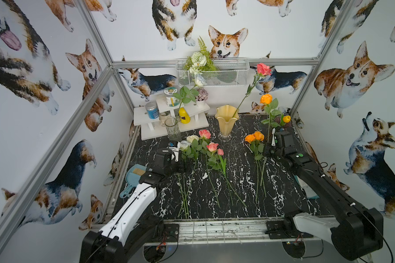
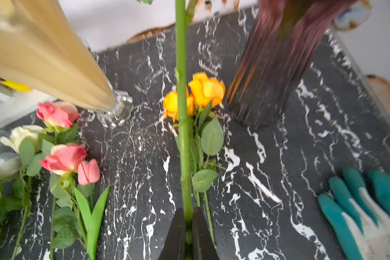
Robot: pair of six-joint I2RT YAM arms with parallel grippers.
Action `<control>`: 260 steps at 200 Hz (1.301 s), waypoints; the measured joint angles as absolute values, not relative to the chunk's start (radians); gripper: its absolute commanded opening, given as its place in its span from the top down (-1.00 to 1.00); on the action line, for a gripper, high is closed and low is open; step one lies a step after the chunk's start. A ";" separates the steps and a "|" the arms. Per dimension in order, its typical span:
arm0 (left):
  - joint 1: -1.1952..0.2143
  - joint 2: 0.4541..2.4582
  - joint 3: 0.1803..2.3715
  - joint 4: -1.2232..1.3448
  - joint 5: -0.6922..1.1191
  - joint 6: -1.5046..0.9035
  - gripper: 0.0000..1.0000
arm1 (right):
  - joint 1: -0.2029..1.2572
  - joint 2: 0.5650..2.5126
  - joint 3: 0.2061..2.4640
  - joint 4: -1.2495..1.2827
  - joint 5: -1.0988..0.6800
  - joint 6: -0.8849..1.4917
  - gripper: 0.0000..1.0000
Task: Arrange the flowers in different vases according to their variety
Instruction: Insert the flower into the vase.
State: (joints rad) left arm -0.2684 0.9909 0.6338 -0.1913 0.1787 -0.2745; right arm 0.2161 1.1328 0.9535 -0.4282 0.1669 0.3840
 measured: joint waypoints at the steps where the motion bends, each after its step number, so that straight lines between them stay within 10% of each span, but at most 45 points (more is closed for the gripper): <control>1: -0.268 0.991 0.634 -0.191 0.179 -0.274 -1.00 | 0.216 1.132 0.957 -0.428 0.168 0.383 1.00; 137: -0.269 0.992 0.634 -0.191 0.161 -0.275 -1.00 | 0.183 1.200 1.447 -0.309 0.432 0.096 1.00; 260: -0.269 0.997 0.634 -0.191 0.160 -0.274 -1.00 | 0.023 1.265 1.423 -0.052 0.559 -0.053 1.00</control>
